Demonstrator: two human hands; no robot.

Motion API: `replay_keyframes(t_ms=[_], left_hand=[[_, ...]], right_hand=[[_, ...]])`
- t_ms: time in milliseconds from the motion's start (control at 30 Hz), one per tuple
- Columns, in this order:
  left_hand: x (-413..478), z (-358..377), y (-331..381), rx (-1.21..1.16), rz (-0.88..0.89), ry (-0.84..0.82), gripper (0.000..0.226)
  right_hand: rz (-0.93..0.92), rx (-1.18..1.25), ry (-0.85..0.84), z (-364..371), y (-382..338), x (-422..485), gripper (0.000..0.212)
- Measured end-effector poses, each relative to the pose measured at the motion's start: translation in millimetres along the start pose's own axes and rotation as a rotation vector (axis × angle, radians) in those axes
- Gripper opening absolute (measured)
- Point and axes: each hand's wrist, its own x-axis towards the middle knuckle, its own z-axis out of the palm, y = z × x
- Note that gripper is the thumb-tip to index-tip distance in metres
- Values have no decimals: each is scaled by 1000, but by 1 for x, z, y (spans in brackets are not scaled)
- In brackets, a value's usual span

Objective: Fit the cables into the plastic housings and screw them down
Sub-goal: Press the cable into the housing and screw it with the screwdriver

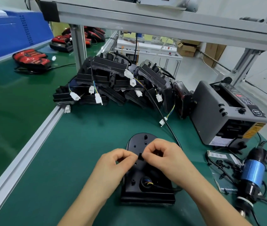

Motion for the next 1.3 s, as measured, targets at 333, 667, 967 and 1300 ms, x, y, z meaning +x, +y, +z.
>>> replay_keyframes(t_ms=[333, 667, 967, 1300], left_hand=[[3, -4, -28, 380, 134, 47, 35], [1, -2, -39, 409, 187, 72, 44], [1, -1, -37, 418, 202, 100, 44], [-24, 4, -19, 817, 594, 262, 38]], right_hand=[[154, -102, -273, -1, -2, 18, 17], [149, -219, -269, 6, -1, 21, 21], [120, -344, -239, 12, -6, 20, 13], [61, -494, -258, 12, -11, 17, 15]])
